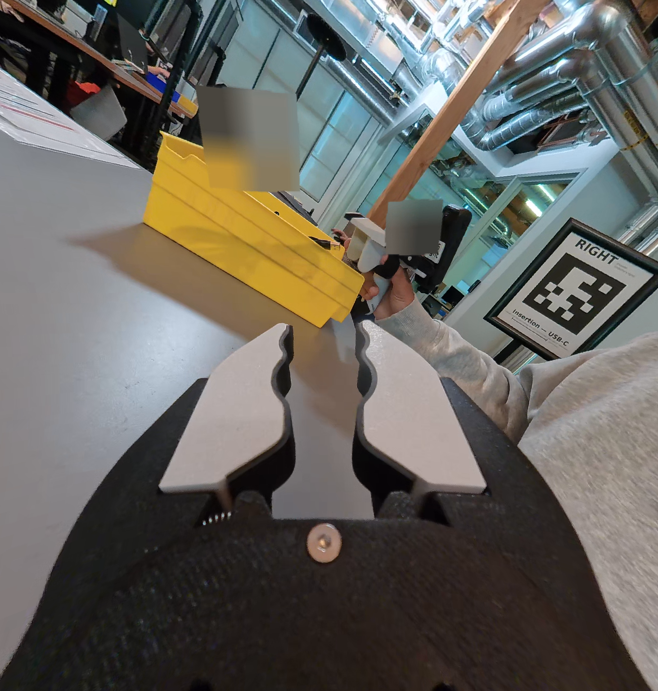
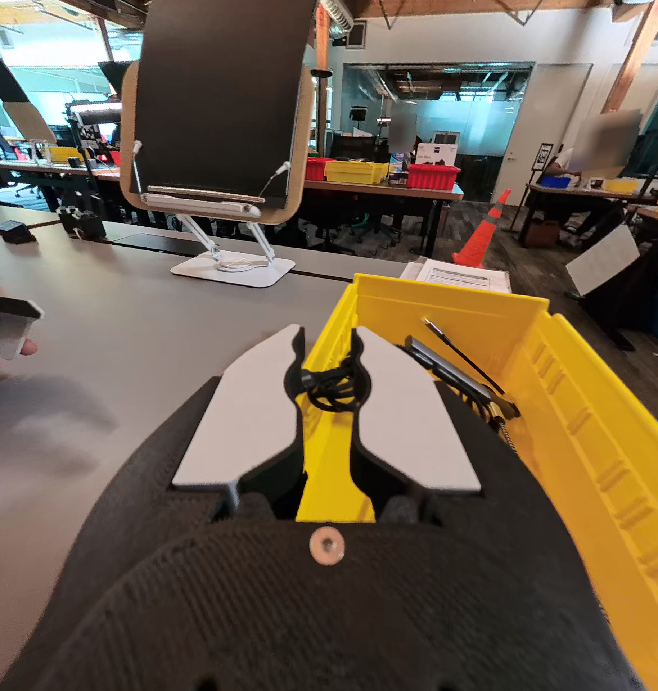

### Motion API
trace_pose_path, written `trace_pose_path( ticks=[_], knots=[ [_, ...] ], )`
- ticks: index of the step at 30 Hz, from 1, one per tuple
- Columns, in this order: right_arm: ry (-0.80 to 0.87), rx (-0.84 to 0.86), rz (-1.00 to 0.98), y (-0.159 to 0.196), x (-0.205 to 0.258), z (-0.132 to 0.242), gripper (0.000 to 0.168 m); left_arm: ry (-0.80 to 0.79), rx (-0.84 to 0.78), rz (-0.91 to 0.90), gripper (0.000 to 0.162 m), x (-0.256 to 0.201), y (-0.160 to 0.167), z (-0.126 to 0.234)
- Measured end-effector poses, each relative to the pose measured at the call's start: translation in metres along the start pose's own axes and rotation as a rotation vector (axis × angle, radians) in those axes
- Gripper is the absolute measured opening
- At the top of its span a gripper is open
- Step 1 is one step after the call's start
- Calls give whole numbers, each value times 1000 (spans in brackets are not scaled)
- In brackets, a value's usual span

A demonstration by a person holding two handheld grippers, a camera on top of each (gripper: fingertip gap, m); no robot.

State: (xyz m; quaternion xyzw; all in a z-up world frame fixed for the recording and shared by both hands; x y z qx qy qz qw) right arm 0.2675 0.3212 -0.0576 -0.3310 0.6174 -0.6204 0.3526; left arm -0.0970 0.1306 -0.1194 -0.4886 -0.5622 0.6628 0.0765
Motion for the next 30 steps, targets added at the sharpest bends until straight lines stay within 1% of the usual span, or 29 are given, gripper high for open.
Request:
trace_pose_path(
  ticks=[2,3,5,8,11,15,22,30],
  knots=[
    [-18,13,20,1,5,-3,24,3,-7,9,31,1,0,1],
    [-18,27,22,2,6,-5,19,4,-11,15,31,2,0,1],
    [-2,58,15,6,5,-8,19,7,-19,26,31,3,0,2],
    [-21,125,-62,14,-1,-12,20,10,-31,39,32,4,-1,3],
    [-43,139,-136,18,-6,-13,23,10,-32,43,32,5,-1,3],
    [-24,205,-175,24,-8,-17,21,9,-31,44,32,5,-1,3],
    [-20,252,-267,31,-16,-17,20,8,-34,51,32,6,0,3],
    [-18,267,-285,34,-17,-17,19,8,-37,59,32,6,0,3]
  ],
)
Point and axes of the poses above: each gripper's, where its closed fingertips meet, z back along the fingers, y out of its underside, x = y × z across the jaws, the point moved 10 cm from there along z, back along the fingers, and after that the axes turned 1 degree about -z, right-handed, at the moved point
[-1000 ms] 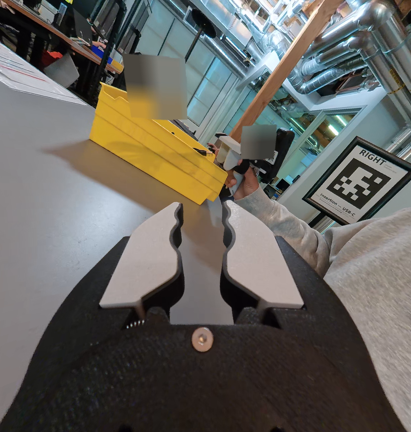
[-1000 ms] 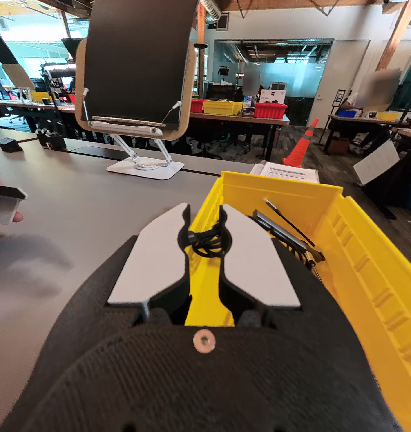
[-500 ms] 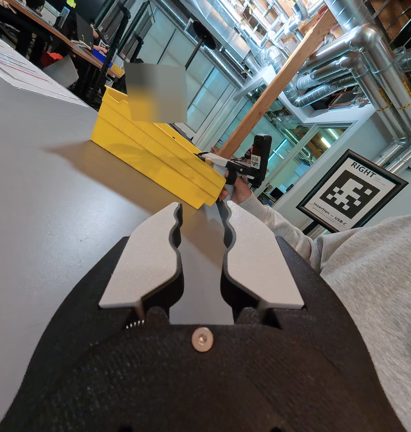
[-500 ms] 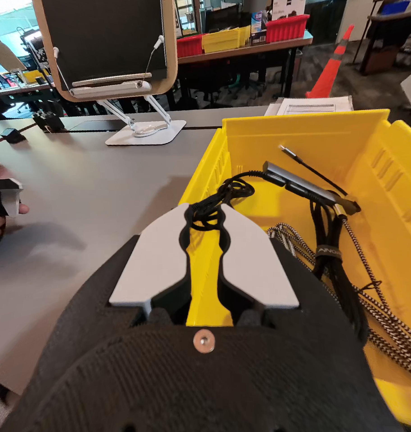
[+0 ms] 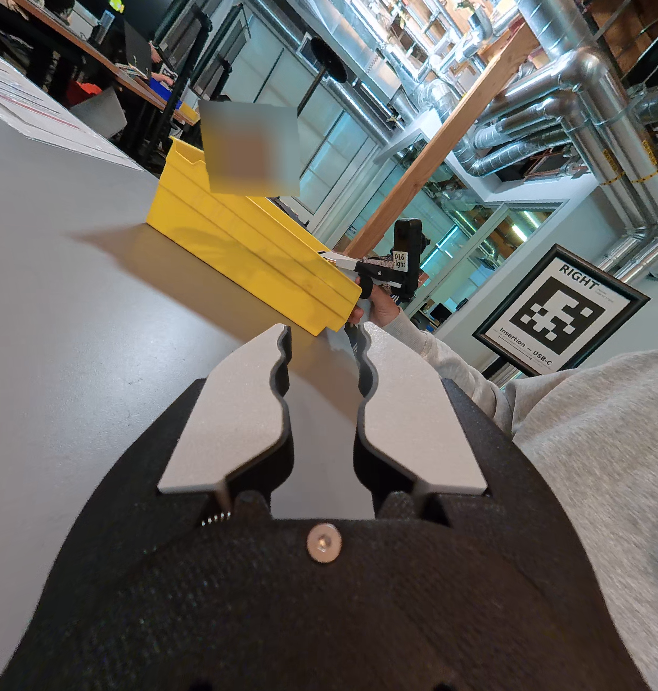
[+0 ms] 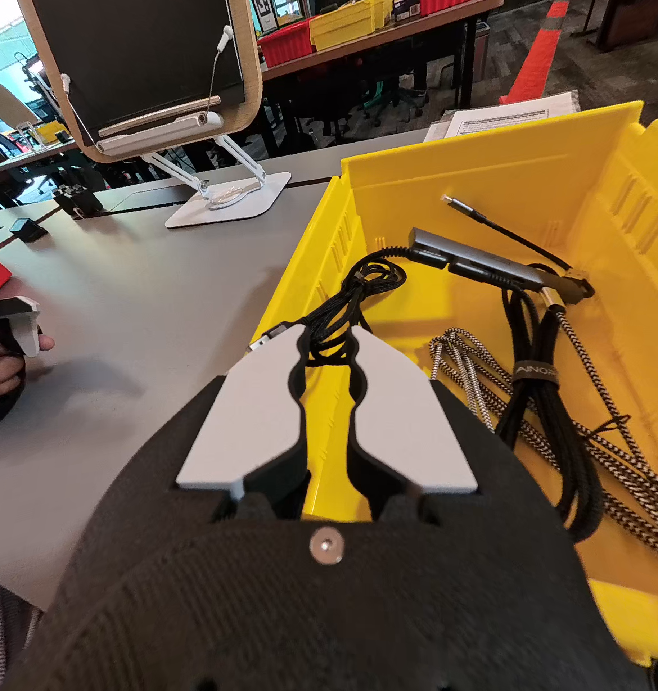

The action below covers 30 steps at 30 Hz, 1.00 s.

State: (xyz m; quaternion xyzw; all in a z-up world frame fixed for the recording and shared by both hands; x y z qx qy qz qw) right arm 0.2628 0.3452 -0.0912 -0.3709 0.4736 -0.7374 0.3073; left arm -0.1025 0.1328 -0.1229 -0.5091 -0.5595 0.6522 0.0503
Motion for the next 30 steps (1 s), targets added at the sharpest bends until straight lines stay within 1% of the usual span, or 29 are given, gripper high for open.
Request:
trace_pose_path(
  ticks=[11,15,19,22,24,26,28,30],
  knots=[
    [-5,4,-12,1,-1,0,18,0,0,7,32,1,0,0],
    [5,-7,21,-2,0,2,19,1,0,8,32,1,0,0],
    [90,-99,93,-12,-2,17,19,1,0,9,33,1,0,0],
    [180,-220,111,-21,-12,37,20,1,-1,9,33,1,0,0],
    [249,-313,115,-26,-21,53,26,2,0,10,33,1,0,0],
    [336,-398,135,-30,-31,69,35,2,-1,11,33,1,0,0],
    [426,-448,153,-31,-42,82,49,2,-1,12,33,1,0,0],
    [517,-454,154,-29,-55,90,68,2,0,12,33,1,0,0]
  ],
)
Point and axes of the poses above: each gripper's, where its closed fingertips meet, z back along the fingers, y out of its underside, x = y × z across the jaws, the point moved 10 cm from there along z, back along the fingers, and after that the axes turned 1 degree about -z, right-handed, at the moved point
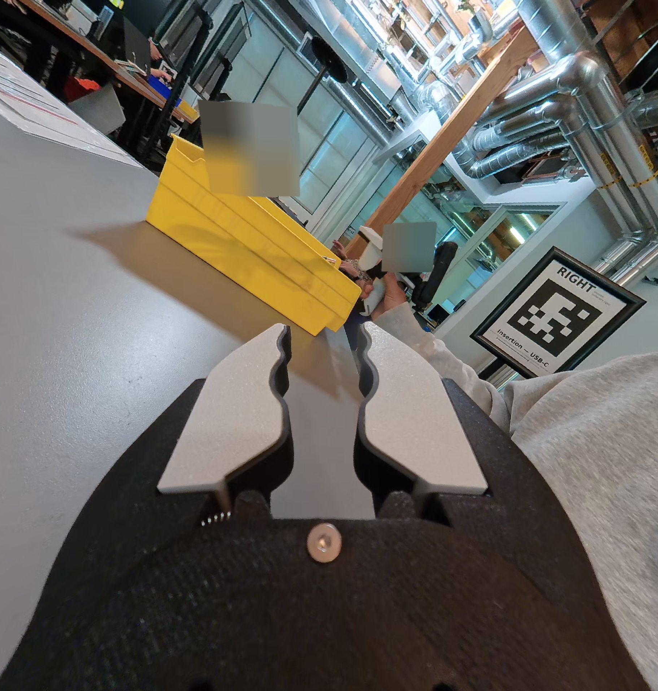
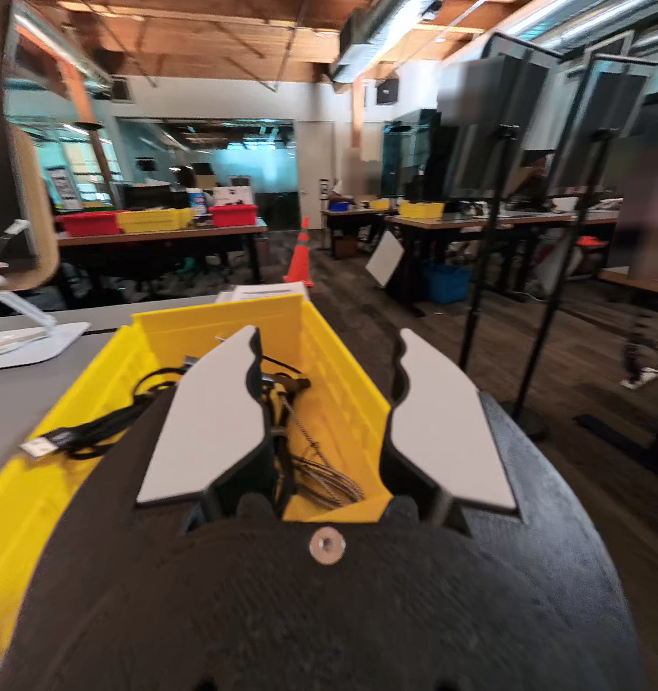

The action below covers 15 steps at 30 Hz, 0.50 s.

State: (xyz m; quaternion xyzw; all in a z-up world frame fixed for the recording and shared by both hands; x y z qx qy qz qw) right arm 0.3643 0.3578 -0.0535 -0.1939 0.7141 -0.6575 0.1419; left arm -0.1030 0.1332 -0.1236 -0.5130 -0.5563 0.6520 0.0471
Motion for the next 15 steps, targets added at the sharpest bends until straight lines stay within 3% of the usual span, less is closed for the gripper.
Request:
trace_pose_path(
  ticks=[3,8,11,15],
  knots=[
    [94,66,13,10,-16,-5,94,-1,1,0,33,0,0,0],
    [96,250,-42,33,-25,-18,130,-2,1,0,33,0,0,0],
    [76,344,-90,45,-26,-25,141,-2,2,-1,33,0,0,0],
    [31,426,-158,58,-25,-30,142,-3,2,-1,33,0,0,0]
  ],
)
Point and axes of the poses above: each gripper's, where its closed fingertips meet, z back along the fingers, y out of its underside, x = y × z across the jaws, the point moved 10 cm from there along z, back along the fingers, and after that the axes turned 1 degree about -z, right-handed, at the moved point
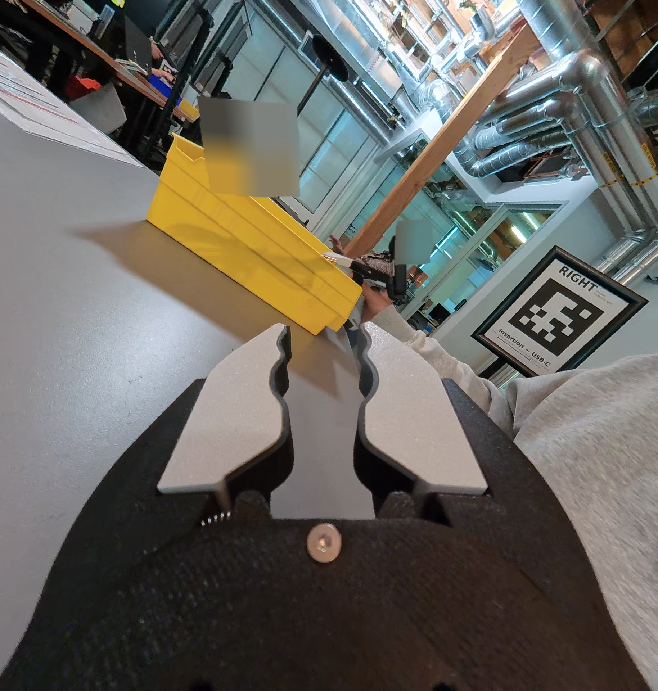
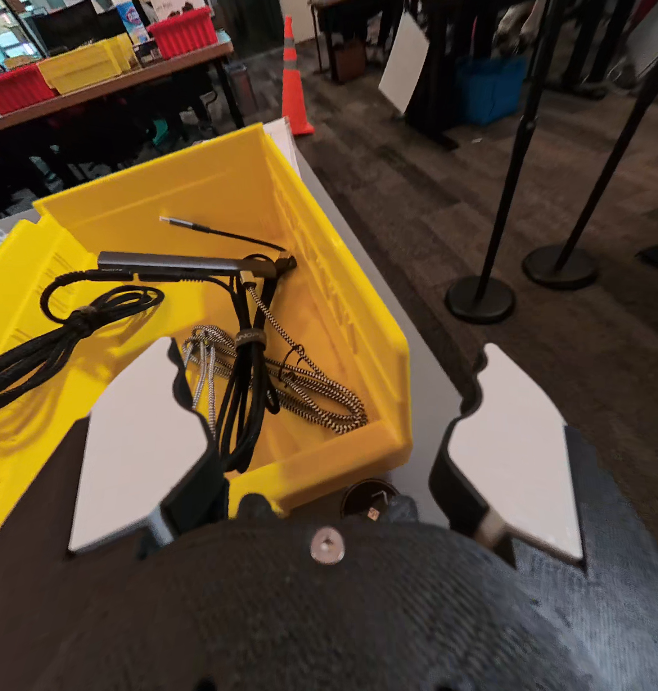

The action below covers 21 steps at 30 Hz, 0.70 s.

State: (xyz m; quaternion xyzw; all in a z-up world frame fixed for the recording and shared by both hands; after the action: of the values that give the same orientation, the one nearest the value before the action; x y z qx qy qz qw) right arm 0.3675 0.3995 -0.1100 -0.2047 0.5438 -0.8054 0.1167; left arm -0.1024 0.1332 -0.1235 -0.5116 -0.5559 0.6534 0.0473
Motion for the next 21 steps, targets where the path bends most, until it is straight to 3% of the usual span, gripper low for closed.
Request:
trace_pose_path(
  ticks=[8,14,17,21],
  knots=[
    [-118,48,-89,4,0,-7,108,-1,4,-1,33,0,0,0],
    [-122,29,-189,3,-17,-5,56,-5,9,-7,33,-1,0,-1],
    [-122,16,-211,2,-23,-5,41,-7,12,-13,32,-1,0,-1],
    [-126,7,-187,0,-25,-5,36,-4,13,-5,32,-1,0,-1]
  ],
)
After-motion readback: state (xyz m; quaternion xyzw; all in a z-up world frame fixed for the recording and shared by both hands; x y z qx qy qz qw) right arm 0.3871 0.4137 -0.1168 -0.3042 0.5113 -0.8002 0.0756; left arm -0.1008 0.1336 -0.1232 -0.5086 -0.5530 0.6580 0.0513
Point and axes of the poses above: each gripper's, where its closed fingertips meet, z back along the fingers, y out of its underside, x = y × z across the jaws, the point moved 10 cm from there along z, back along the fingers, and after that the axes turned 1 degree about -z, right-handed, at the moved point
